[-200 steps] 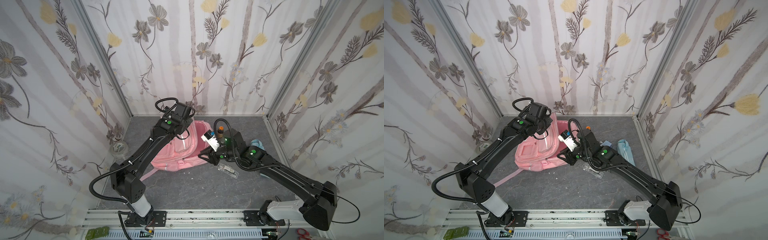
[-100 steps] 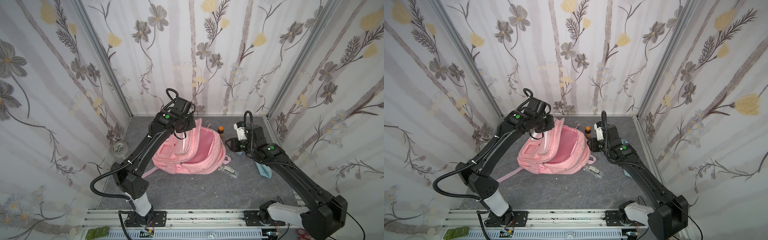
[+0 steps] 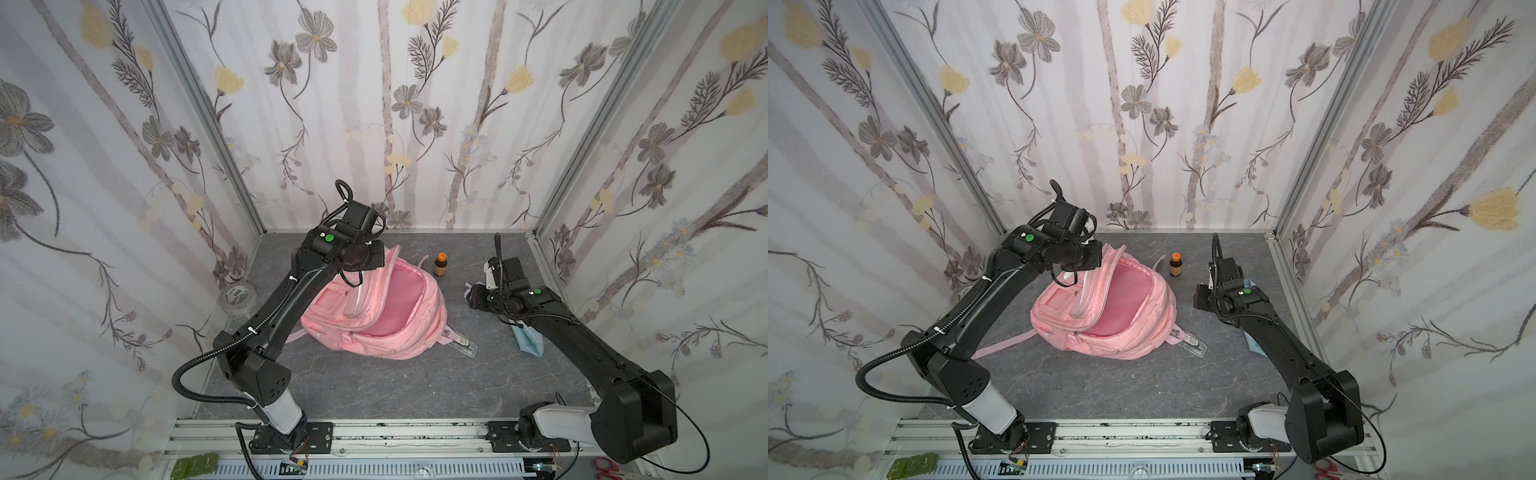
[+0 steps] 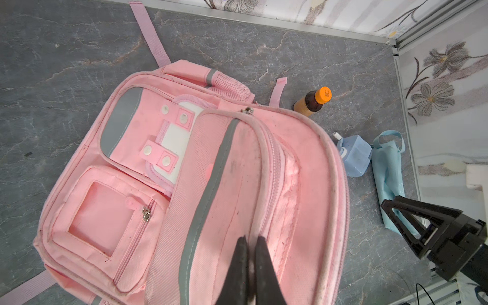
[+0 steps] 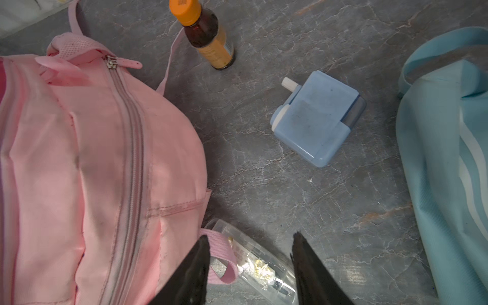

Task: Pack the student bag
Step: 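Release the zipper and move the right gripper to the light-blue tote bag, then grasp the light-blue tote bag by its top with the right gripper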

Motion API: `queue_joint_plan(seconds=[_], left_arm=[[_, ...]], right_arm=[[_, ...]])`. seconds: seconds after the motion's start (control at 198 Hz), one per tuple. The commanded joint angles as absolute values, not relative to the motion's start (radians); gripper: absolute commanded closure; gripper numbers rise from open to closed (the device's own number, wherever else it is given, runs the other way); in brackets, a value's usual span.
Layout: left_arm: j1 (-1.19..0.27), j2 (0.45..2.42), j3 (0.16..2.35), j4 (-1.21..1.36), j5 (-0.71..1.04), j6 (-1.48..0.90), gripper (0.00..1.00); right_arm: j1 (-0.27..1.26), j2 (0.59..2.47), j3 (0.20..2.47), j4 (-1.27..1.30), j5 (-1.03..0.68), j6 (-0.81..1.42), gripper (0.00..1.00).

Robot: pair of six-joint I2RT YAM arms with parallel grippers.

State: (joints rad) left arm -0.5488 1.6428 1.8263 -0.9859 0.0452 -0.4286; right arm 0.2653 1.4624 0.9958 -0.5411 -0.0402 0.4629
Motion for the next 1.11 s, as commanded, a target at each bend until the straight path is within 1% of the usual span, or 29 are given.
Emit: queue_joint_plan(seconds=[0.0, 0.121, 0.268, 0.339, 0.501, 0.704, 0.805, 0.866, 0.941, 0.977, 1.048, 1.109], left_arm=[[-0.543, 1.612, 1.792, -0.927, -0.009, -0.429, 1.00], [-0.533, 1.578, 1.762, -0.896, -0.003, -0.441, 1.00], [-0.520, 1.552, 1.745, -0.872, 0.020, -0.438, 1.00], [-0.510, 1.549, 1.749, -0.881, 0.023, -0.428, 1.00], [-0.466, 1.548, 1.762, -0.901, 0.050, -0.417, 1.00], [-0.440, 1.547, 1.767, -0.914, 0.069, -0.410, 1.00], [-0.437, 1.539, 1.749, -0.908, 0.068, -0.418, 1.00], [-0.437, 1.528, 1.726, -0.893, 0.070, -0.430, 1.00], [-0.437, 1.512, 1.698, -0.869, 0.074, -0.447, 1.00], [-0.437, 1.507, 1.688, -0.862, 0.076, -0.452, 1.00], [-0.436, 1.503, 1.678, -0.855, 0.078, -0.460, 1.00], [-0.436, 1.502, 1.678, -0.857, 0.080, -0.463, 1.00]], right_arm=[[0.217, 1.459, 0.992, -0.523, 0.012, 0.477, 0.49], [0.113, 1.418, 0.972, -0.521, 0.084, 0.449, 0.48], [-0.071, 1.403, 0.915, -0.476, 0.043, 0.416, 0.45], [-0.117, 1.433, 0.916, -0.474, 0.033, 0.385, 0.44], [-0.133, 1.527, 0.934, -0.472, 0.027, 0.352, 0.42], [-0.133, 1.590, 0.940, -0.454, 0.027, 0.325, 0.41], [-0.133, 1.651, 0.936, -0.448, 0.023, 0.306, 0.42], [-0.133, 1.680, 0.938, -0.445, 0.010, 0.292, 0.44], [-0.133, 1.723, 0.943, -0.438, -0.025, 0.265, 0.58], [-0.133, 1.743, 0.951, -0.445, -0.030, 0.258, 0.62], [-0.133, 1.767, 0.963, -0.455, -0.028, 0.250, 0.63], [-0.133, 1.761, 0.971, -0.462, -0.036, 0.247, 0.59]])
